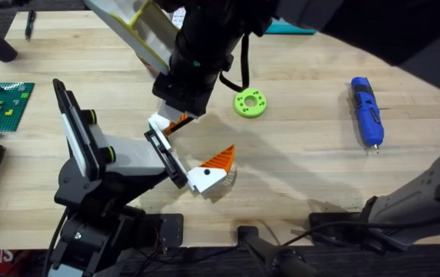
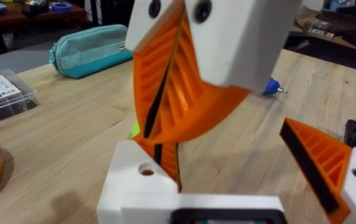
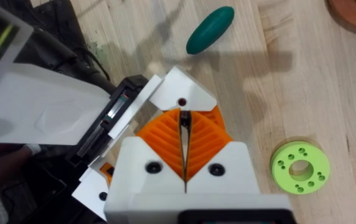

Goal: Pick up the gripper from the table and insert it into the empty holder that is missing its gripper. Then pick up a screw, insert it into the mounting hole, and use the screwdriver to tighten it. Finally, clean up the table by picking up the vegetable and placing it into the bucket.

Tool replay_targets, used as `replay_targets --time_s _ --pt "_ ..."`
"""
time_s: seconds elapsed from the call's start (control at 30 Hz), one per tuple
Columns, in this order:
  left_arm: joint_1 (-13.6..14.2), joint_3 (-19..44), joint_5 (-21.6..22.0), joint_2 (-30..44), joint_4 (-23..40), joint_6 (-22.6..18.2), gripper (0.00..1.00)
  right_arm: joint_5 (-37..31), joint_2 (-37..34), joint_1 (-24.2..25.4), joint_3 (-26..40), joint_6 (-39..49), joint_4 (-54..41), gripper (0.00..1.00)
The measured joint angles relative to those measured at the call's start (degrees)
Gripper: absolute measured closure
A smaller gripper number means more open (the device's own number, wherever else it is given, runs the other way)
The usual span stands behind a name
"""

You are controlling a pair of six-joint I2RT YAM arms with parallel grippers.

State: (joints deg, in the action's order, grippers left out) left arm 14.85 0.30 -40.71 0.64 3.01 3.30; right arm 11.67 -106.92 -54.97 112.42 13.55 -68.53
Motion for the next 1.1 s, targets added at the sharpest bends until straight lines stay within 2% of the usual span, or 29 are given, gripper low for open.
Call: replay_targets --time_s 0.27,0.5,0.83,1.1 --pt "0.00 0.00 0.00 0.01 0.15 0.21 0.012 -0.04 -0.01 0.14 0.44 -0.61 1.50 0.993" --pt "0.01 0.00 -0.02 0.01 0.15 0.21 0.012 -0.03 0.21 1.38 4.55 -1.13 1.90 0.995" --pt "0.02 0.00 -0.02 0.01 0.18 0.21 0.012 0.09 2.31 1.67 4.66 -1.13 0.09 0.993" --pt "0.00 0.00 -0.02 0.01 0.18 0.20 0.012 5.75 3.33 1.63 4.57 -1.11 -0.59 0.995"
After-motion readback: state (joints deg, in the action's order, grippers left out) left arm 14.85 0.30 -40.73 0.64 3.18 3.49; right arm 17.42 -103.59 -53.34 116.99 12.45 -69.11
